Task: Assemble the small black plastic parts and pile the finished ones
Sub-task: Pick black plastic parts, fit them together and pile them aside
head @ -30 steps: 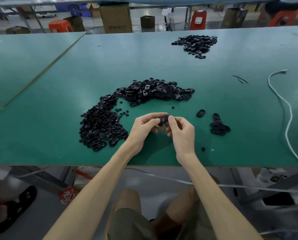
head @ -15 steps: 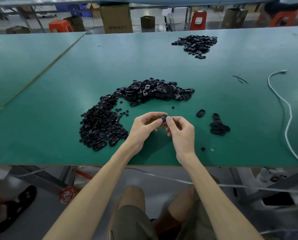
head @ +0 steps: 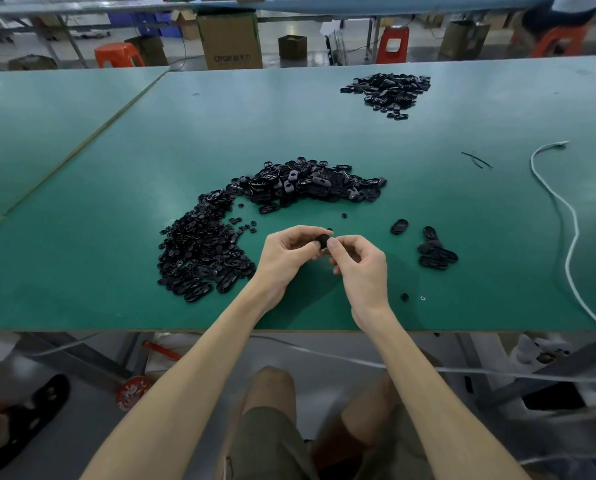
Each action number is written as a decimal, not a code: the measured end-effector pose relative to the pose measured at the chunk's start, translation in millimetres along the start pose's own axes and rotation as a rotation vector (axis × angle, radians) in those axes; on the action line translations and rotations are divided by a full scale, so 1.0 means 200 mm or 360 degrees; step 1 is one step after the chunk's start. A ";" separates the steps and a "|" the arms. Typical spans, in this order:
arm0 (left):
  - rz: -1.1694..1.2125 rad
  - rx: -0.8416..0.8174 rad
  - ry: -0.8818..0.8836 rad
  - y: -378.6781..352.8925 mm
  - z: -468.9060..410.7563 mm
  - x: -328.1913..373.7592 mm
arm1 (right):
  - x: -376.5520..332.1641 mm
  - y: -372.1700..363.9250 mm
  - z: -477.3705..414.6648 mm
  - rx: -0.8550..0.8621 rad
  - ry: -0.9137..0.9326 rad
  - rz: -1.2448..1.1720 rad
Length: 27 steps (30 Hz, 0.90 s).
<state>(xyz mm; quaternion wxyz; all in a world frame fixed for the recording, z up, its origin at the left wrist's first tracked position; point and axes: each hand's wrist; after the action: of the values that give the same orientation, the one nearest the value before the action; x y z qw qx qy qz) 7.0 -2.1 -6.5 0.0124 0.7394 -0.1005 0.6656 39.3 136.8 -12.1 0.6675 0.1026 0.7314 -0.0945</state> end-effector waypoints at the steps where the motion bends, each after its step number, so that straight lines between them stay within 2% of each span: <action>1: -0.0004 0.0005 -0.0007 0.00 0.00 0.00 | 0.00 0.00 0.00 -0.0002 0.0004 0.0009; 11: 0.0095 -0.0123 0.0024 0.04 -0.01 -0.02 | 0.01 0.00 -0.01 0.0088 -0.0022 -0.0055; 27: -0.0021 -0.0080 0.0006 0.01 0.00 0.00 | 0.02 0.00 -0.02 0.0110 -0.0045 -0.0031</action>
<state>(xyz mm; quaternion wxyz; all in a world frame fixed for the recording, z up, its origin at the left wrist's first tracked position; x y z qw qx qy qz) 6.0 -4.4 -7.5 0.0354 0.7383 -0.1123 0.6641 35.8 137.2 -15.0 0.6729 0.1173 0.7191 -0.1277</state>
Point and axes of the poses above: each hand's wrist, its own z-axis away from the middle knuckle, its own y-axis out of the back of the hand, x = y × z, and after that the axes turned 2 degrees about z, right-handed
